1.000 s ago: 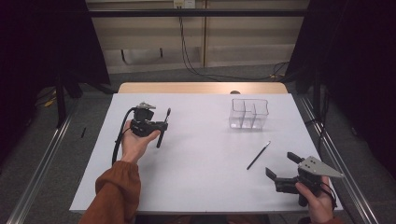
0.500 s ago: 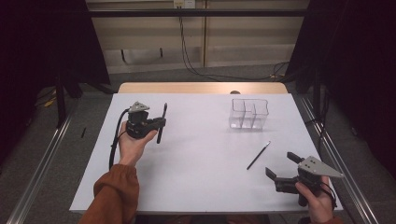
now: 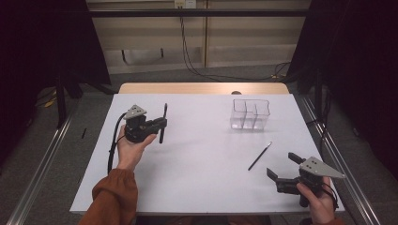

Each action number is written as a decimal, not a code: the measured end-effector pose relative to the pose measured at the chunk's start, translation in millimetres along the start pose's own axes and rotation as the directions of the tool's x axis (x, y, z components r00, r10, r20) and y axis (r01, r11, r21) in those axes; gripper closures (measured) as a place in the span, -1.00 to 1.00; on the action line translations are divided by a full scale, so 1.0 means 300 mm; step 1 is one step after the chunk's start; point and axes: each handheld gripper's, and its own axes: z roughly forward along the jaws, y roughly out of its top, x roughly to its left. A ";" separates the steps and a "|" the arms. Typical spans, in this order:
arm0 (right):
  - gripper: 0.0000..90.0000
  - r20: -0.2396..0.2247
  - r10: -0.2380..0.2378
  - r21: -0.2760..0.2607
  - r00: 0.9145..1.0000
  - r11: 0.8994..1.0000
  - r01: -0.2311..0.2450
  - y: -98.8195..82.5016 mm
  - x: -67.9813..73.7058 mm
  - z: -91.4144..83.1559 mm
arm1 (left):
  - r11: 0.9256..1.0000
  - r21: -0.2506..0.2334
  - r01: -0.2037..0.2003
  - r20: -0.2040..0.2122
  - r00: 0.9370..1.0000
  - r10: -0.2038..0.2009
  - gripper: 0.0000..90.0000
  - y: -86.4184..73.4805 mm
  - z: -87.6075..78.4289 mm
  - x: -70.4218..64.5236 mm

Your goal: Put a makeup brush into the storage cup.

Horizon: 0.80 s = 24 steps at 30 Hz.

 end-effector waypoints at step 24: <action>-0.99 -0.011 -0.001 -0.014 1.000 1.000 0.001 0.012 0.011 0.009 | 0.996 -0.087 -0.005 0.058 0.998 0.010 0.75 -0.038 -0.063 -0.042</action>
